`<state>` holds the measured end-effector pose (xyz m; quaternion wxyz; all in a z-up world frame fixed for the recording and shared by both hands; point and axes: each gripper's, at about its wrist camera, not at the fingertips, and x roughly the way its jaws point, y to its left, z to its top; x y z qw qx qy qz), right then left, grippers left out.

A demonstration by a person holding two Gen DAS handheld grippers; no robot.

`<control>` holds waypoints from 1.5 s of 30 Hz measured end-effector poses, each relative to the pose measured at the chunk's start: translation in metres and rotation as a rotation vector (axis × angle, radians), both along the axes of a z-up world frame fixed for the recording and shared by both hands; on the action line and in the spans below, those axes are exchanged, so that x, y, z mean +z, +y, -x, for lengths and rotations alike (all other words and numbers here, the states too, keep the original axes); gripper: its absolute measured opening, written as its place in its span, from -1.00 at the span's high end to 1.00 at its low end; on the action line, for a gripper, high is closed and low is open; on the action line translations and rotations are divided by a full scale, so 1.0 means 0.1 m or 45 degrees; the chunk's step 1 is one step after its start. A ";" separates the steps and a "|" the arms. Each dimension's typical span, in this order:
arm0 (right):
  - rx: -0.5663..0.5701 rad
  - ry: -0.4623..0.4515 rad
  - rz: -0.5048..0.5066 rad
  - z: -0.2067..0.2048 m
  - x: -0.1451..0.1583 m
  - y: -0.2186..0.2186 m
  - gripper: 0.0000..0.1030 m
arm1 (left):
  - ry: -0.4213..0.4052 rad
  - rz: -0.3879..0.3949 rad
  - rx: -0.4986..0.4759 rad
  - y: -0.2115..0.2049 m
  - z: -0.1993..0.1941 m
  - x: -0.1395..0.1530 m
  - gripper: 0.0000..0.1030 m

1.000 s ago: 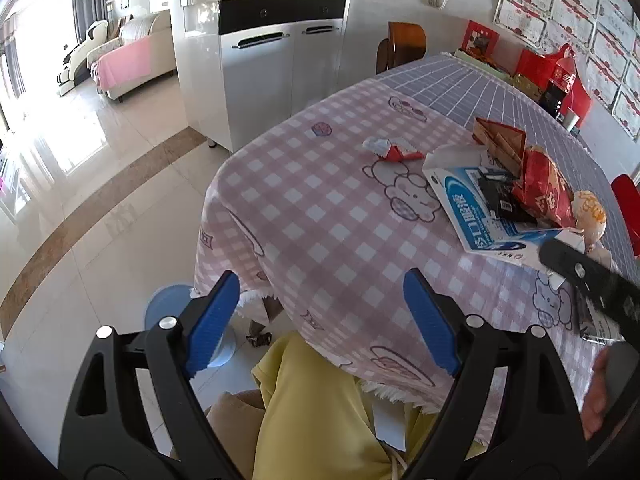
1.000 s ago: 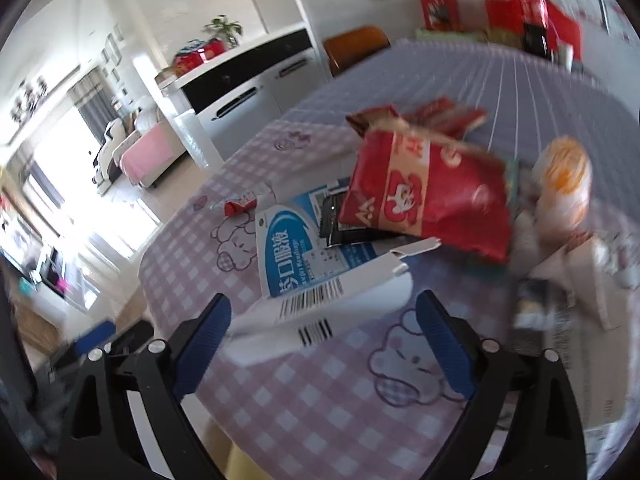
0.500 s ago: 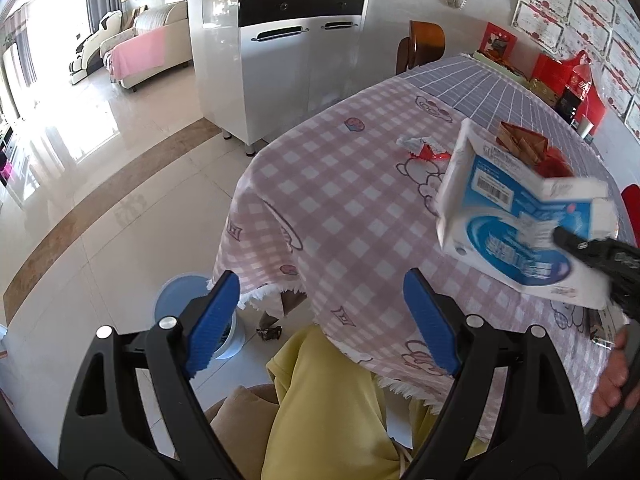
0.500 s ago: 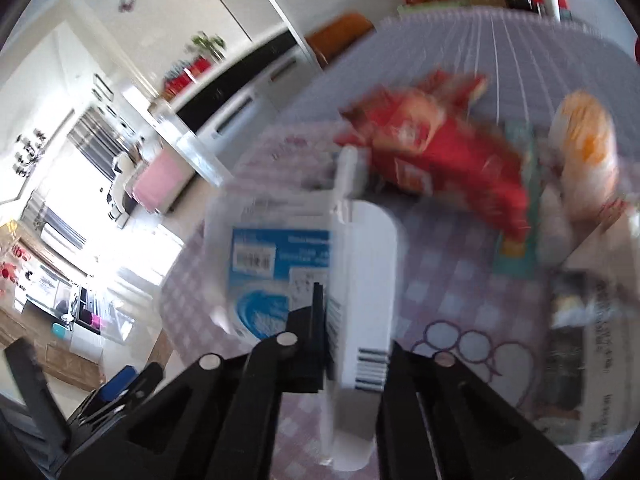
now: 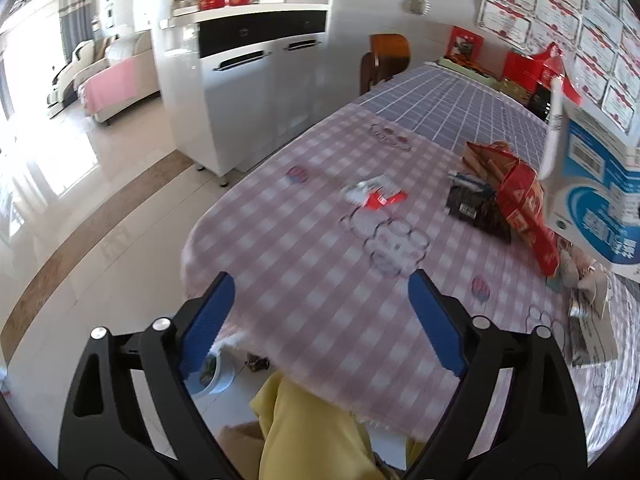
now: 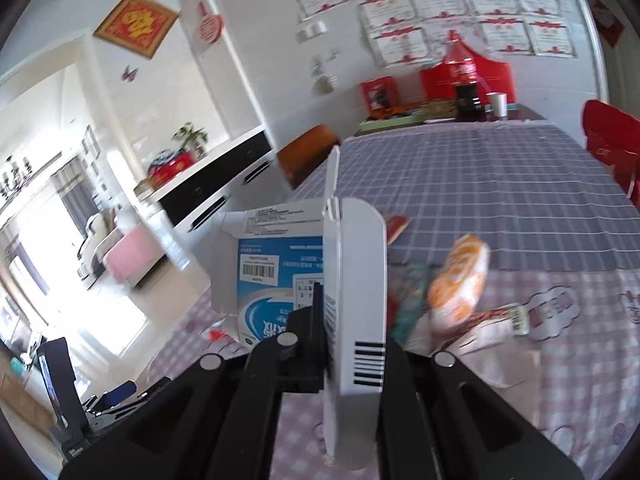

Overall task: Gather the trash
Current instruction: 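Lift the milk carton with the right tool while the left tool returns to the table, then grasp the white-and-red wrapper with the left tool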

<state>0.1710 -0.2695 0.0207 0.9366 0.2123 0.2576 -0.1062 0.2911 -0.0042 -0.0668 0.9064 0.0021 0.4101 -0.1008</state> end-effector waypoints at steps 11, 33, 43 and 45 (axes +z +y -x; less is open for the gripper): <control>-0.094 0.058 0.020 -0.30 -0.09 -0.35 0.94 | 0.037 0.006 -0.047 -0.43 -0.77 -0.34 -0.74; 0.064 0.081 0.022 -0.46 -0.17 -0.03 0.94 | -0.050 0.133 0.030 -0.02 -0.77 -0.34 -0.64; 0.036 0.104 0.016 -0.66 -0.22 -0.11 0.94 | 0.056 0.095 0.073 -0.15 -1.27 -0.46 -0.56; 0.037 0.113 0.012 -0.71 -0.24 -0.11 0.94 | 0.058 0.078 0.120 -0.14 -1.33 -0.48 -0.17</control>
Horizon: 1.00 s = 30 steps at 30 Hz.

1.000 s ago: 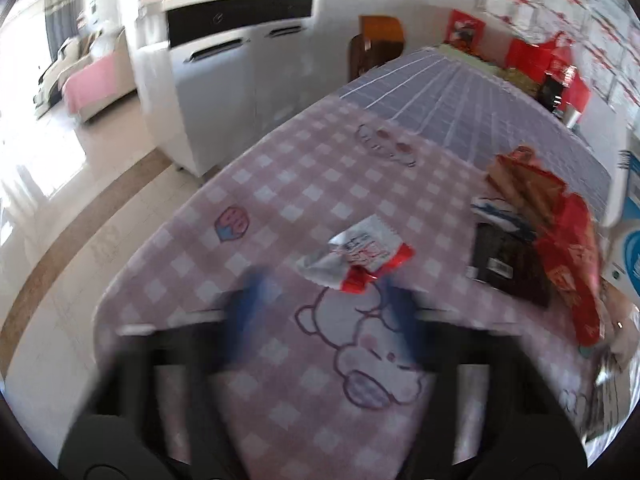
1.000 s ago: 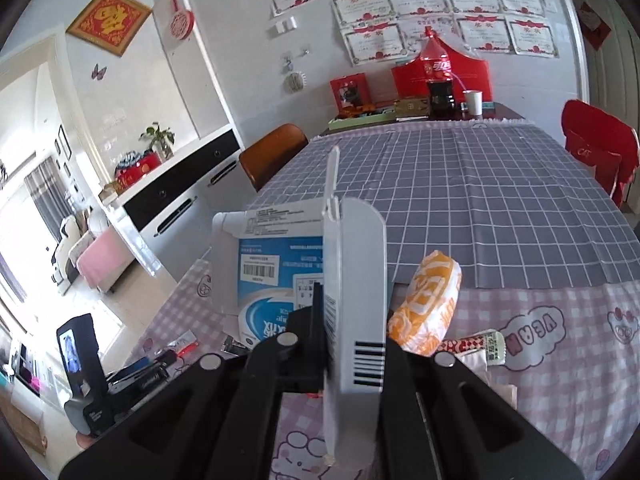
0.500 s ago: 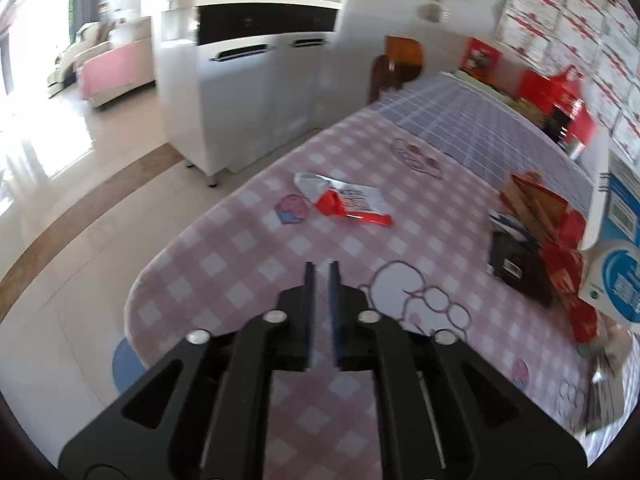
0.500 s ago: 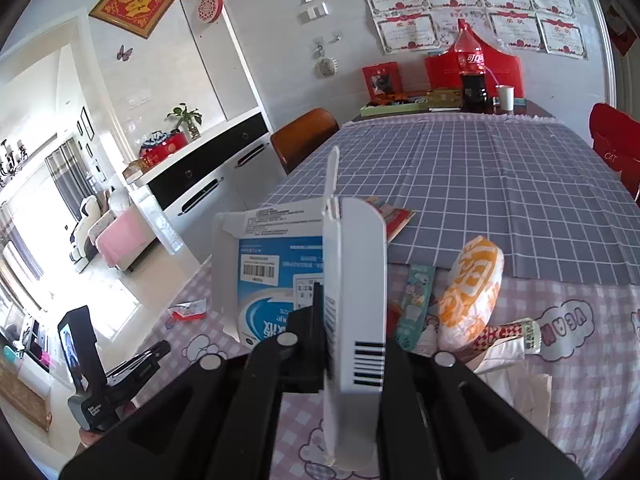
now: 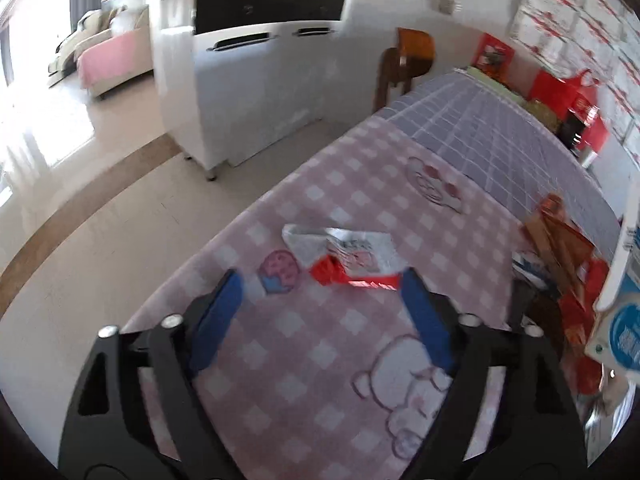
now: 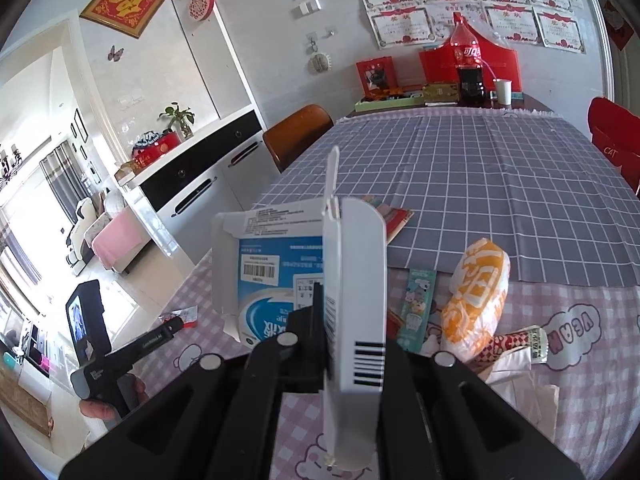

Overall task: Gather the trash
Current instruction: 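Grasp the white-and-red wrapper with the left tool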

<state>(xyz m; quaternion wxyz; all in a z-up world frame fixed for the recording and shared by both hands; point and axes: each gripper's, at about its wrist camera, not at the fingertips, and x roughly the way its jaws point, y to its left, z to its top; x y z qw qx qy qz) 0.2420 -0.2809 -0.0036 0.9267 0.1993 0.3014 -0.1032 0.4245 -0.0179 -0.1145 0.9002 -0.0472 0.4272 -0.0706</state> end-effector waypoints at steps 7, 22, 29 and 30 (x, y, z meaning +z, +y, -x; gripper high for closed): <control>0.027 0.011 -0.005 -0.07 -0.03 0.06 0.94 | 0.004 -0.069 0.018 0.07 -0.01 0.03 0.73; 0.269 -0.044 0.018 -0.06 0.15 0.89 0.94 | -0.043 -0.101 0.230 0.99 0.75 0.22 0.74; 0.457 -0.041 -0.015 -0.15 0.13 1.58 0.94 | -0.062 -0.113 0.362 1.61 1.16 0.32 0.74; 0.483 -0.038 -0.019 -0.17 0.12 1.68 0.94 | -0.065 -0.120 0.379 1.70 1.22 0.33 0.74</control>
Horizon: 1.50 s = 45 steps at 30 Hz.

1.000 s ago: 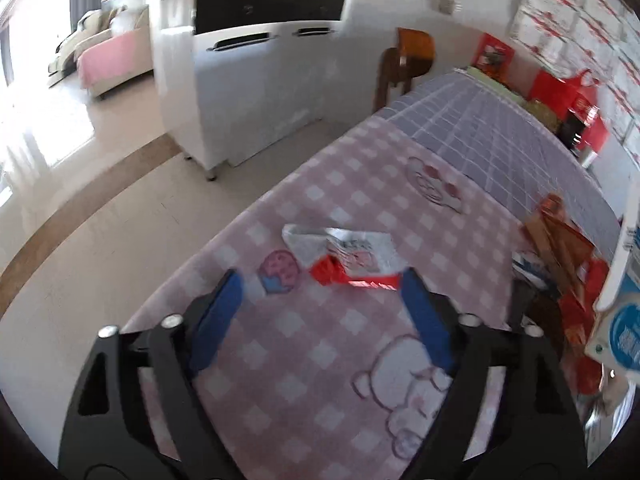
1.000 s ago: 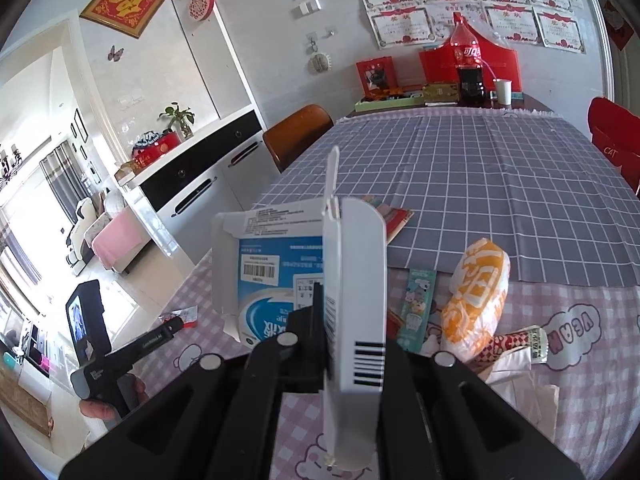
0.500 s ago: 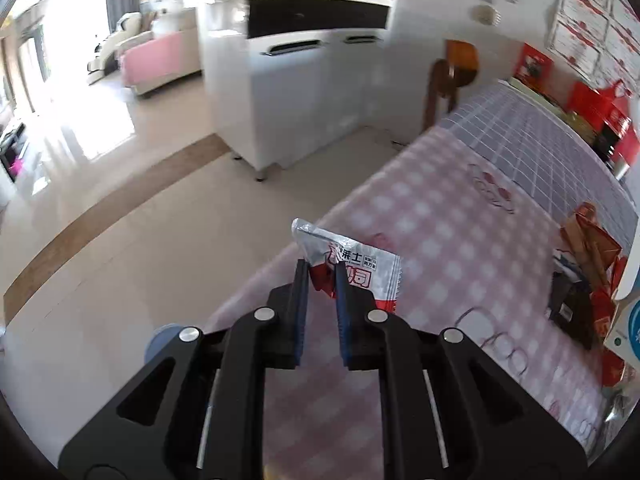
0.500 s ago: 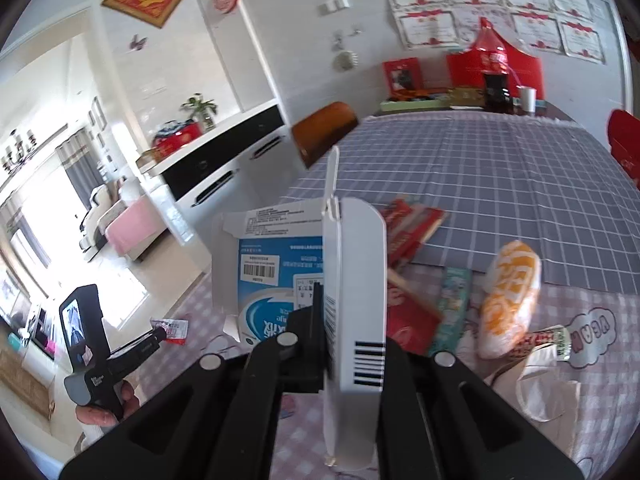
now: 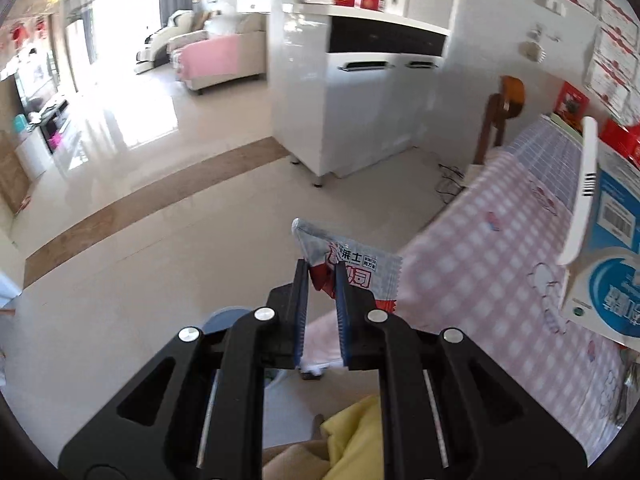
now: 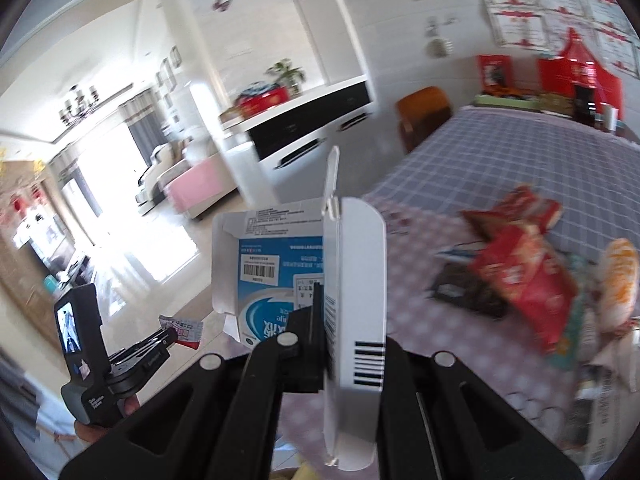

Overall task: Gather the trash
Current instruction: 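Grasp the white-and-red wrapper with the left tool, then drop the wrapper with the left tool while the right tool drops the milk carton into the wastebasket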

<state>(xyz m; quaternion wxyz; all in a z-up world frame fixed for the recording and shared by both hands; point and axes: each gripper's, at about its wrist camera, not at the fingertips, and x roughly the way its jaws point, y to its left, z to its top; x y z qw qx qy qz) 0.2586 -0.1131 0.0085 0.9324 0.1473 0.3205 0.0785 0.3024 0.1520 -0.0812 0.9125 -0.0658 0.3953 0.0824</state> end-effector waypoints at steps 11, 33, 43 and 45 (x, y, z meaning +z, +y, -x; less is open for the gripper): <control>0.319 0.068 0.046 -0.18 -0.18 1.37 0.94 | -0.001 -0.044 0.216 0.98 0.54 0.00 0.74; 0.497 0.273 0.309 -0.58 -0.94 2.77 0.94 | 0.238 -0.036 0.265 1.72 0.28 -0.86 -0.41; 0.678 0.264 0.398 -0.57 -1.24 3.31 -0.35 | 0.252 -0.011 0.430 2.02 0.65 -0.87 -0.42; 0.693 0.269 0.387 -0.51 -1.27 3.28 -0.35 | 0.257 -0.017 0.443 2.03 0.72 -0.88 -0.42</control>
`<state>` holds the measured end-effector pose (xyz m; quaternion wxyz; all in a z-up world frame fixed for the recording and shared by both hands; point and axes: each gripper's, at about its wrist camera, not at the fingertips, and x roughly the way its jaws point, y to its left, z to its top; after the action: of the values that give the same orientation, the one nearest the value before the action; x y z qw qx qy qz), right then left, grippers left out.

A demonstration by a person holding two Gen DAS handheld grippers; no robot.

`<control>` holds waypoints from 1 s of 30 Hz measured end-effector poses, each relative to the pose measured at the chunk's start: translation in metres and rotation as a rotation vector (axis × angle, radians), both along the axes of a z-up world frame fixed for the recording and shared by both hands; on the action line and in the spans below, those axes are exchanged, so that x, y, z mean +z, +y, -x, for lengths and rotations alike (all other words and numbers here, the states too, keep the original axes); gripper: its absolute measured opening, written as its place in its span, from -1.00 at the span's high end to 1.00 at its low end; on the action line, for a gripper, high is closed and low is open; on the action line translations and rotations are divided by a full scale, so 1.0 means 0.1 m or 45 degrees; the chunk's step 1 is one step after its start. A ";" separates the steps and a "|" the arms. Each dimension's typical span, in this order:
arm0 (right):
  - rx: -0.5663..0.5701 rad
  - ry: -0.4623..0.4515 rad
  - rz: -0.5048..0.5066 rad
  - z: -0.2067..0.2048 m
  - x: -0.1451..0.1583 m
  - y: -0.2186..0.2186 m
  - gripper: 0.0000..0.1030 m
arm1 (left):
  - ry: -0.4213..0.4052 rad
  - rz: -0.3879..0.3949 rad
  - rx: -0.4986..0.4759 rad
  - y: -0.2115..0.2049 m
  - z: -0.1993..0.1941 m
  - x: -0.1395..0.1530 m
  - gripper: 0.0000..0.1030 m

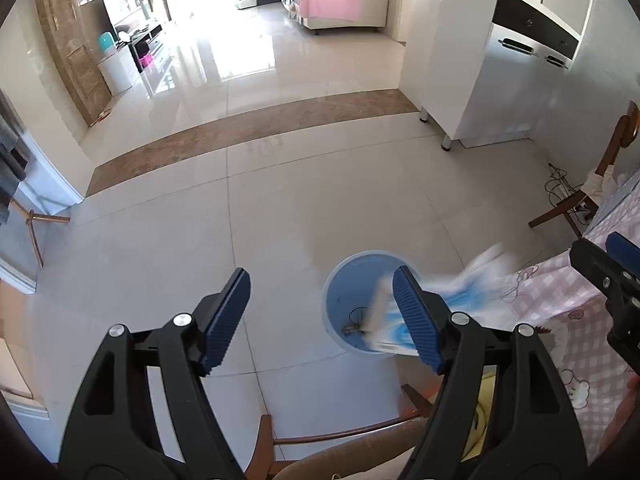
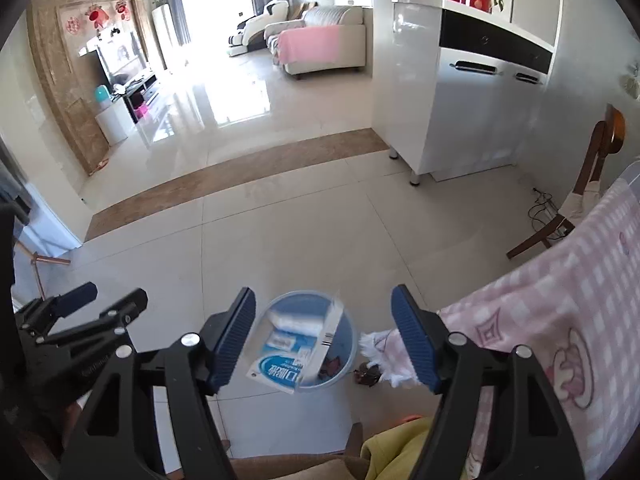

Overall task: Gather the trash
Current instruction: 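Drop the wrapper with the left tool while the right tool drops the milk carton into the wastebasket, then move both tools back over the table toward the red snack bag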

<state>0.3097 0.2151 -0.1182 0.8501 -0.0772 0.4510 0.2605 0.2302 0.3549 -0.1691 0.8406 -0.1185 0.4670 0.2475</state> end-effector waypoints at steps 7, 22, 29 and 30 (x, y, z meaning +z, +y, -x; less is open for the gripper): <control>-0.038 -0.026 -0.027 0.15 0.17 -0.34 -0.34 | -0.009 -0.013 -0.039 -0.19 0.04 0.05 -0.42; -0.272 -0.186 -0.140 0.54 0.81 -1.68 -0.35 | -0.157 -0.002 -0.374 -1.39 -0.17 0.46 -0.43; -0.491 -0.271 -0.125 0.67 1.00 -2.51 -0.50 | -0.248 0.010 -0.571 -2.13 -0.30 0.74 -0.47; -0.528 -0.280 -0.118 0.67 1.01 -2.62 -0.51 | -0.260 0.008 -0.605 -2.26 -0.32 0.77 -0.48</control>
<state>0.2422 -0.0468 -0.0172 0.9321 0.0282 0.3494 0.0909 0.2624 0.1292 -0.0917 0.9176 -0.0325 0.3951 0.0285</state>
